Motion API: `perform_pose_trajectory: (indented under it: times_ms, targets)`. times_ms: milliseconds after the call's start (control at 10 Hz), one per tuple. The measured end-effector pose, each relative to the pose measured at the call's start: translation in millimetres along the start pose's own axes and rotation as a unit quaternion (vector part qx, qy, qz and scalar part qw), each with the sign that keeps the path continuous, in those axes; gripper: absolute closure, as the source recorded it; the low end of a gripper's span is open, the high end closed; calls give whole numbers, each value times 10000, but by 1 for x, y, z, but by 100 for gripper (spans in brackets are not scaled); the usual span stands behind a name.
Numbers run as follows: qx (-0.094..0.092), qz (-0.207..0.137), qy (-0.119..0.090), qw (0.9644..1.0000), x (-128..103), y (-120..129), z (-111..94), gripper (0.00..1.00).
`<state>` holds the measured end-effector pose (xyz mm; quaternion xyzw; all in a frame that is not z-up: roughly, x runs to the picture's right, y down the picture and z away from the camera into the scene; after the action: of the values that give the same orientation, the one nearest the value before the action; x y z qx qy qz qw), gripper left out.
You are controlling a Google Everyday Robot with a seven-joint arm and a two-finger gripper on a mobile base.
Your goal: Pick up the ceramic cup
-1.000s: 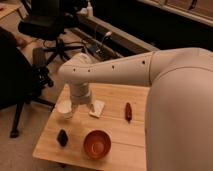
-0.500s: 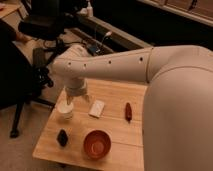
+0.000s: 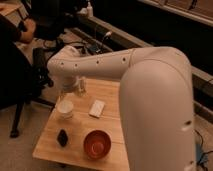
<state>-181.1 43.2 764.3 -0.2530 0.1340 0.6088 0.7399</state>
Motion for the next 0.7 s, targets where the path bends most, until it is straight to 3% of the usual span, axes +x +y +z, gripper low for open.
perform_pose_trajectory:
  times_ms: [400,600,700]
  targets:
    - [65,-152,311,9994,1,9,70,35]
    - [4,6,547,9985,6,9,96,35]
    - [-52,143,663,9977,6,7,108,41]
